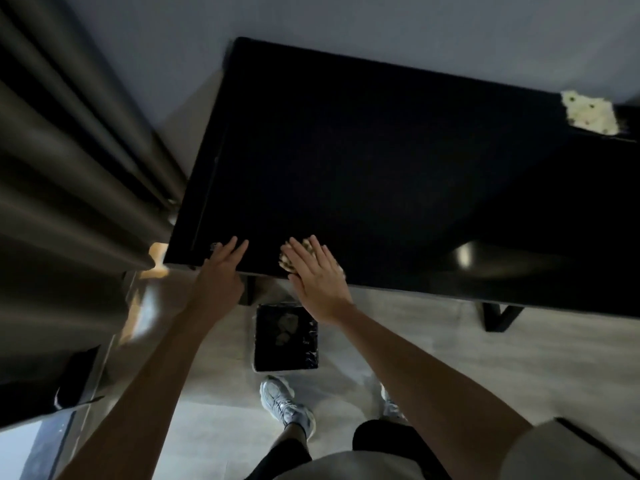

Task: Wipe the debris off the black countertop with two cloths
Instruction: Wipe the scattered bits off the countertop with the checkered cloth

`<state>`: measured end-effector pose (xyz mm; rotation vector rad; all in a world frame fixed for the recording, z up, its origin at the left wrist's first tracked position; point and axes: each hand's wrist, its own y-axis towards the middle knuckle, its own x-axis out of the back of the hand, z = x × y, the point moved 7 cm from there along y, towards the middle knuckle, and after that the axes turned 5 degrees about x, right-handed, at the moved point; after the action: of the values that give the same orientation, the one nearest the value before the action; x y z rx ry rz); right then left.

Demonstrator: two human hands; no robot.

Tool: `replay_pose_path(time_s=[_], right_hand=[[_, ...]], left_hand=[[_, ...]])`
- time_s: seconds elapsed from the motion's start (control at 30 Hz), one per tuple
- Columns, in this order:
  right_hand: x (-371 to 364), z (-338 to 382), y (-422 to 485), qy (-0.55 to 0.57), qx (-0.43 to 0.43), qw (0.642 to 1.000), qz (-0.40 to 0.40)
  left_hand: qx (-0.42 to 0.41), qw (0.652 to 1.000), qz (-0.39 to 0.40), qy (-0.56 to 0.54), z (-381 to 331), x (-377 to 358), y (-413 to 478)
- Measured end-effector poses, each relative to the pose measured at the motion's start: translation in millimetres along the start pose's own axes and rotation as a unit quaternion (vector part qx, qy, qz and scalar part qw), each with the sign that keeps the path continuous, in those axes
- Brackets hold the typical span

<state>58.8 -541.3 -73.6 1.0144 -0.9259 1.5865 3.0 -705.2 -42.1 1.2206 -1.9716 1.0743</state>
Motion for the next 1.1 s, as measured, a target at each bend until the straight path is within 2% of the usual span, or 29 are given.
replay_pose_path(time_s=[0.17,0.37,0.57,0.83,0.93,1.1], right_hand=[[17,-68,-55,0.009,-0.065,0.998,-0.010],[49,-165,-130,0.019,-0.100,0.994,-0.024],[88,-292,-221,0.015,-0.157,0.987,-0.039],[149,-477,-358,0.027,-0.284,0.954,-0.088],[165,-536,-399,0.036,-0.342,0.934,-0.098],[187,-597,-436,0.045,-0.388,0.913,-0.117]], left_hand=[[-0.027,0.999,0.019,0.028,-64,-51,-15],[-0.065,0.991,0.020,0.112,-168,-133,-32],[-0.092,0.986,-0.003,0.142,-286,-211,-54],[-0.135,0.973,0.050,0.181,-434,-311,-69],[-0.138,0.964,0.059,0.219,-468,-333,-69],[-0.132,0.953,0.007,0.271,-486,-337,-62]])
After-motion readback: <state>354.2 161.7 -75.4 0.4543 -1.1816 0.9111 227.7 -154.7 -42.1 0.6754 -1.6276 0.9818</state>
